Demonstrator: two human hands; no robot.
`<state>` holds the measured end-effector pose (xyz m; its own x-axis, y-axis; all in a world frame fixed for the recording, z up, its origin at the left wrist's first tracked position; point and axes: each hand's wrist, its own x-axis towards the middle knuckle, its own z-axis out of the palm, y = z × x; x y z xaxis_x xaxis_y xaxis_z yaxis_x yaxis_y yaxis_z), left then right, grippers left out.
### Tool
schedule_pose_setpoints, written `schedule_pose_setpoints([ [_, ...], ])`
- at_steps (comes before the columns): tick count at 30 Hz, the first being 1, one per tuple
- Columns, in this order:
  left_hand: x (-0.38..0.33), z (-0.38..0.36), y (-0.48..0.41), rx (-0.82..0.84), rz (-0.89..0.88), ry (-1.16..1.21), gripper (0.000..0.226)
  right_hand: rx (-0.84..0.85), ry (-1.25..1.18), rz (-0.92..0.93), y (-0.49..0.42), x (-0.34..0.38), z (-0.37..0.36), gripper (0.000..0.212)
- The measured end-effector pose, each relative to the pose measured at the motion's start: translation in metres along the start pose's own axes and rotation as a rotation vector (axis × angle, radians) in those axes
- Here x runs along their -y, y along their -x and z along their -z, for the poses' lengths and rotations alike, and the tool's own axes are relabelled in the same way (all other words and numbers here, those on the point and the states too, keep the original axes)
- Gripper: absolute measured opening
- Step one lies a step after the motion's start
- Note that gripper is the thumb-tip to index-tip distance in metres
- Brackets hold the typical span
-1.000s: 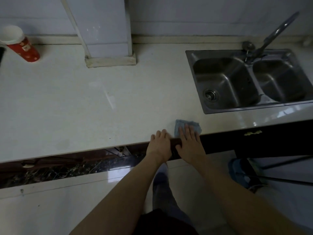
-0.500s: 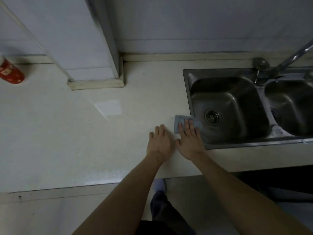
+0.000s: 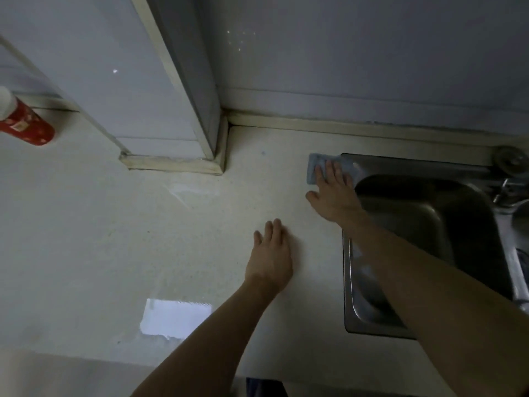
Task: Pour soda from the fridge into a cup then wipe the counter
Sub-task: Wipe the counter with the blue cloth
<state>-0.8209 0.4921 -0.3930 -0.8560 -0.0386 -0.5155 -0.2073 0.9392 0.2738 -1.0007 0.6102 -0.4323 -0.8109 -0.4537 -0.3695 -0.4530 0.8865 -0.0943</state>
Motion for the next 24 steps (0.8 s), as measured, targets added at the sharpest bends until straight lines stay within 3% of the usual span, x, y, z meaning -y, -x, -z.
schedule_pose_setpoints([
  [5, 0.006, 0.009, 0.000, 0.099, -0.041, -0.043, 0.066, 0.009, -0.033, -0.033, -0.049, -0.013, 0.022, 0.071],
  [9, 0.013, 0.013, -0.001, 0.111, -0.072, -0.023, 0.067, -0.076, -0.031, -0.052, -0.068, -0.011, 0.027, 0.068],
  [15, 0.015, 0.015, -0.001, 0.127, -0.087, 0.023, 0.073, -0.113, -0.102, -0.197, -0.077, 0.028, 0.029, 0.072],
  [24, 0.012, -0.004, -0.012, 0.071, -0.075, 0.032, 0.077, -0.077, -0.096, -0.007, -0.104, 0.154, 0.036, 0.079],
])
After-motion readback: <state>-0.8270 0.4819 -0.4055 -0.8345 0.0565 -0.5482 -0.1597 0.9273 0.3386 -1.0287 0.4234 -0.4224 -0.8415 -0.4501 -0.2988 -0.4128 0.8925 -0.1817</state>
